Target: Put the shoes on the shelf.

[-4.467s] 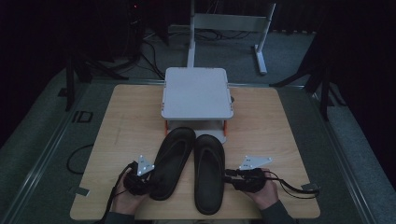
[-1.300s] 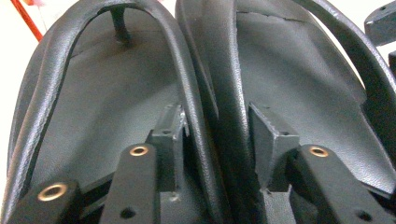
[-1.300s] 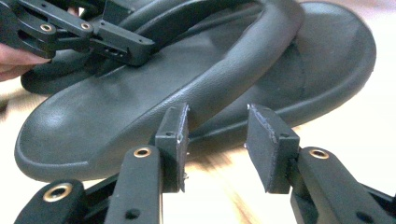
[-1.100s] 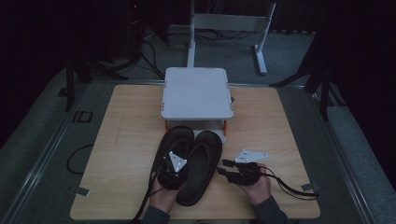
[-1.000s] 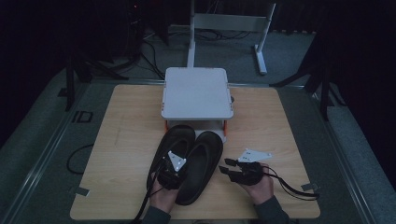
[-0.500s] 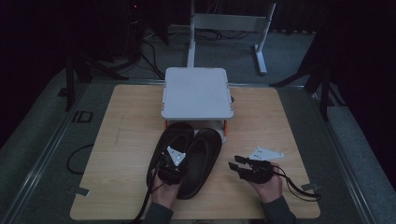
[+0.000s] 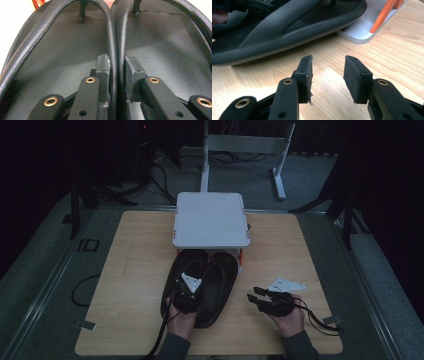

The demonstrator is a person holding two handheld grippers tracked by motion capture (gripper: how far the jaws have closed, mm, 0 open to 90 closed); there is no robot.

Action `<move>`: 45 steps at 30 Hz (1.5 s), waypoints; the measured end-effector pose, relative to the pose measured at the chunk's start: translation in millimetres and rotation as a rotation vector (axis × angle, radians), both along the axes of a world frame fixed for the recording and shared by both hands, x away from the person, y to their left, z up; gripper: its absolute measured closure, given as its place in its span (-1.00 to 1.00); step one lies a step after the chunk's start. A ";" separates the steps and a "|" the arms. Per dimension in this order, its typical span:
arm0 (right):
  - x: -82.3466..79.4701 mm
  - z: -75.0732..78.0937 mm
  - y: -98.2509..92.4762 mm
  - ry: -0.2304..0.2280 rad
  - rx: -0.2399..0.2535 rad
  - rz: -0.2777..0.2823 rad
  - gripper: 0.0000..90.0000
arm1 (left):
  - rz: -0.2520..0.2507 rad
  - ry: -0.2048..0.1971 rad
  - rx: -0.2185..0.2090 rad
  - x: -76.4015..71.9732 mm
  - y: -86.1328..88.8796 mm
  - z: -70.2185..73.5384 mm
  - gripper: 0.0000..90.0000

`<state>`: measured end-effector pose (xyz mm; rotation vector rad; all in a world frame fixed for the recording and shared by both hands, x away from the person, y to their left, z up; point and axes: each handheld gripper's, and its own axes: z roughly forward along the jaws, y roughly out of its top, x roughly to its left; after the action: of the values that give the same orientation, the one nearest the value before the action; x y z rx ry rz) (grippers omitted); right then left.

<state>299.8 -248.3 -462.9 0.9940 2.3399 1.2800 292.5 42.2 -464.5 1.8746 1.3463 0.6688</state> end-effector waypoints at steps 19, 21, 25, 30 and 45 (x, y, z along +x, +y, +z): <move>-0.1 -0.8 0.8 0.003 -0.004 -0.009 0.23 | 0.043 -0.025 -0.013 18.8 -12.1 3.2 0.67; -0.4 -0.7 0.7 0.003 -0.005 -0.008 0.23 | 0.045 -0.028 -0.006 20.1 -13.7 3.3 0.67; -0.4 -1.4 1.3 0.005 -0.006 -0.006 0.23 | 0.054 -0.032 -0.011 23.6 -15.4 3.8 0.67; -0.3 -1.8 1.5 0.005 -0.008 -0.005 0.23 | 0.060 -0.034 -0.015 28.0 -17.6 5.5 0.67; -0.9 -2.3 1.8 0.003 -0.014 -0.005 0.23 | 0.092 -0.040 -0.025 43.0 -26.3 5.5 0.67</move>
<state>298.9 -246.5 -465.2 0.9977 2.3441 1.2595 335.5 15.9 -459.0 1.7791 1.4155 0.7290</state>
